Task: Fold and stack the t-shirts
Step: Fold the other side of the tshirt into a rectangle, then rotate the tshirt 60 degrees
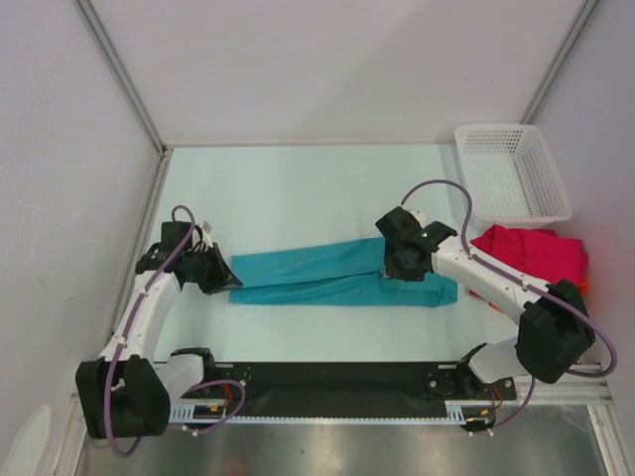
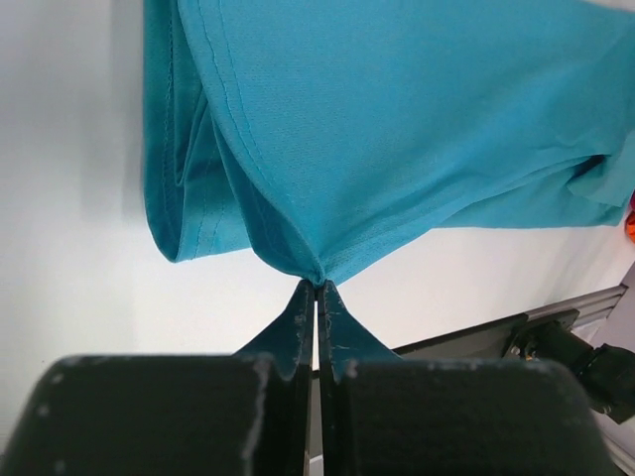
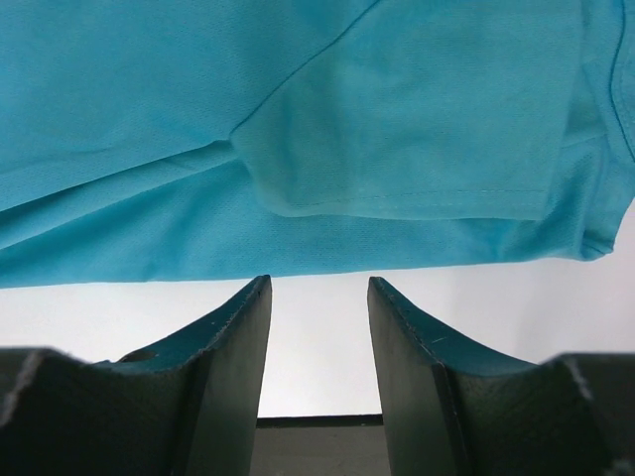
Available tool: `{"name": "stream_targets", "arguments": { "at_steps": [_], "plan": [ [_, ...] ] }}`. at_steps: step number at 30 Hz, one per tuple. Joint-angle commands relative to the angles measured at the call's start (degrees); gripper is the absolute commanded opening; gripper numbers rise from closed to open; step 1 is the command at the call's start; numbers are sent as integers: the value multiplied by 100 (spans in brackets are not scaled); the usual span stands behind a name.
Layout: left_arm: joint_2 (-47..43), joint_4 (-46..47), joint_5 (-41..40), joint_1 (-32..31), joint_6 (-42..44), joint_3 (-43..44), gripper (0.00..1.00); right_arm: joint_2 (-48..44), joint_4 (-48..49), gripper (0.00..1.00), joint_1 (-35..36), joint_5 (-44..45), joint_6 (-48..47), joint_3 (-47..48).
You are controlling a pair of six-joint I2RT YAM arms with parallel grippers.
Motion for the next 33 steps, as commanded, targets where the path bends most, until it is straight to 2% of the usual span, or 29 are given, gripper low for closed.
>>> {"name": "stream_targets", "arguments": {
  "at_steps": [1, 4, 7, 8, 10, 11, 13, 15, 21, 24, 33],
  "plan": [
    [-354, -277, -239, -13, 77, -75, 1, -250, -18, 49, -115, -4, -181, -59],
    [-425, -321, -291, -21, 33, -128, 3, -294, 0, 49, -185, -48, -251, -112],
    [-399, -365, -240, -21, 15, -146, 13, -373, 8, 49, -247, -92, -304, -173],
    [-408, -374, -239, -21, 24, -163, 28, -434, 9, 49, -264, -92, -313, -182],
    [-460, -392, -256, -21, 6, -181, 46, -487, 17, 49, -317, -127, -348, -253],
    [-478, -383, -291, -30, -11, -181, 59, -505, 35, 49, -370, -136, -357, -270],
    [-504, -409, -318, -21, -55, -155, 67, -540, 44, 49, -423, -171, -392, -297],
    [-487, -409, -361, -21, -81, -50, 70, -541, 79, 49, -475, -206, -410, -297],
    [-75, -94, -178, -21, -240, 408, 71, -225, 420, 50, -931, -433, -533, -130],
    [207, 100, 103, -48, -284, 504, 71, 223, 754, 50, -1309, -777, -612, 10],
    [93, 144, 420, -65, -91, 391, 71, 1708, 860, 52, -1776, -637, -472, 811]
  ]
}}
